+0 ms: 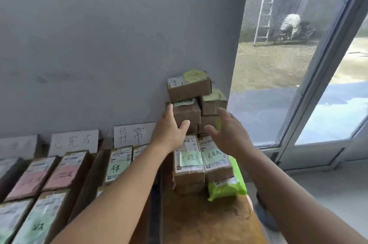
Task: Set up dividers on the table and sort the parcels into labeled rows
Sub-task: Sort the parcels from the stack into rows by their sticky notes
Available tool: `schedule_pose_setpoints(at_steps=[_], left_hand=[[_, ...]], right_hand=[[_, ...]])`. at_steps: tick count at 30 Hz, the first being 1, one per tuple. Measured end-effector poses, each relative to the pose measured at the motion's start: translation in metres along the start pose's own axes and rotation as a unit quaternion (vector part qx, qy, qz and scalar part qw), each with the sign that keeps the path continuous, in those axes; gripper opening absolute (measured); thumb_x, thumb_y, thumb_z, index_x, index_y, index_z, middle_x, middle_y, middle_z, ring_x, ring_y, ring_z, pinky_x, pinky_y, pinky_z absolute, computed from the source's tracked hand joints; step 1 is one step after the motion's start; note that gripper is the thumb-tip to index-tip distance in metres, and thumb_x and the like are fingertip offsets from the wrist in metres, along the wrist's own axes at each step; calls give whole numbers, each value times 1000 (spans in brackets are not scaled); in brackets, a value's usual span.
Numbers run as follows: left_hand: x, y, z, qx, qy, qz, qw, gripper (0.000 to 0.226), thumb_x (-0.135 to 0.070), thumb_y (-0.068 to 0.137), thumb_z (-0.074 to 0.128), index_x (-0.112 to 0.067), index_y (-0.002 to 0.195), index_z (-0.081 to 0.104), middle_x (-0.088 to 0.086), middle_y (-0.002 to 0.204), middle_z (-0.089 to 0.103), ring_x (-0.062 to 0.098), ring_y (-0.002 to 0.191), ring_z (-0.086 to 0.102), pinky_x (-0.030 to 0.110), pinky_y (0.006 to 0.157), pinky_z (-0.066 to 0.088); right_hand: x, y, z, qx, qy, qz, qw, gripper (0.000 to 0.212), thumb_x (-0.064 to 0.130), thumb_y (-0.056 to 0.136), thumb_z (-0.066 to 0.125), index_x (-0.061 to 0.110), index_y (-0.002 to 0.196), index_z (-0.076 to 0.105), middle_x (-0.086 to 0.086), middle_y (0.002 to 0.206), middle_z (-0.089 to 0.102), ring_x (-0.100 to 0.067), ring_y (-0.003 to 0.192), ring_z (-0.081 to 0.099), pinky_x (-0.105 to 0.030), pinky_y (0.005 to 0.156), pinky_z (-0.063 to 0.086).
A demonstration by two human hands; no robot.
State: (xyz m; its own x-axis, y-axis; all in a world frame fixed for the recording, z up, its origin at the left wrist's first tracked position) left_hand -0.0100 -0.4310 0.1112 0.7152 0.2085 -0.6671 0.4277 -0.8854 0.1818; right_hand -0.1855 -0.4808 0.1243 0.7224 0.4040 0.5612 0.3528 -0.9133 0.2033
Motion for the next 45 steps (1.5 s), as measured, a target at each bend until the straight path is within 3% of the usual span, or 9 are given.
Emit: schedule_pose_setpoints(at_steps=[9,14,18,23,26,31,35,40,45], left_hand=[[2,78,-17,-16,-19,-74,997,81,-44,96,48,-12,153,0,7,161,9,24,146,16,35,114,18],[3,101,-16,10,-38,-101,994,77,-45,97,46,-10,152,6,11,158,21,28,141,27,35,110,27],[-1,110,-13,8,-60,-81,995,48,-40,96,48,-12,135,40,9,133,52,26,118,51,32,91,42],[-2,98,-17,-32,-141,-65,987,55,-40,95,51,-19,143,34,3,139,49,22,121,49,37,100,44],[-7,82,-26,-75,-214,-46,973,51,-41,95,51,-20,138,36,-1,134,51,14,111,52,24,85,45],[-14,44,-33,-133,-301,-19,944,39,-40,94,53,-19,125,39,1,121,54,12,106,54,14,75,45],[-15,13,-32,-151,-342,-9,927,33,-33,91,62,-23,113,40,3,113,54,14,102,57,16,76,51],[-14,-15,-22,-100,-366,-7,925,29,-21,90,65,-25,109,43,10,119,55,20,103,61,30,79,57],[-22,-43,-19,-85,-382,-1,920,35,-11,90,63,-34,112,47,8,121,53,9,96,63,22,72,56]], right_hand=[[14,103,-6,-20,48,6,999,75,44,89,54,10,147,20,-10,150,33,-31,136,30,-44,109,30],[8,133,0,-12,47,52,997,84,48,92,49,6,150,6,-13,154,25,-32,141,19,-41,112,20],[7,144,4,-13,53,61,997,65,49,90,51,5,135,33,-14,138,47,-34,130,35,-44,105,33],[9,133,-4,-50,104,40,993,57,45,89,54,11,133,39,-8,127,54,-28,114,51,-37,91,42],[11,112,-17,-96,180,24,979,49,45,87,56,15,124,45,-3,116,57,-21,102,55,-31,79,40],[-1,62,-31,-156,273,49,948,36,44,86,62,15,99,45,-9,101,56,-23,89,59,-46,80,50],[-14,24,-25,-130,305,74,941,51,38,79,73,20,111,37,-7,107,54,-20,92,59,-37,76,53],[-23,-12,-22,-59,271,67,958,103,33,68,84,24,147,18,2,117,45,-10,100,52,-24,77,46],[-25,-43,-6,50,318,107,941,61,26,74,80,17,125,48,-2,93,63,-20,76,67,-33,63,57]])
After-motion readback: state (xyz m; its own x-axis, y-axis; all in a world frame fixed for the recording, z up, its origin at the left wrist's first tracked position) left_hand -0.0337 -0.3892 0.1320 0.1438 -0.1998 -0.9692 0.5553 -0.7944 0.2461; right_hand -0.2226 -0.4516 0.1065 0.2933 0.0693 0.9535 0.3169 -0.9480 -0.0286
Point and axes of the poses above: each hand's wrist, its own y-axis towards the middle knuckle, its own z-axis out of the palm, x = y × z, the point moved 10 cm from there along y, towards the middle knuckle
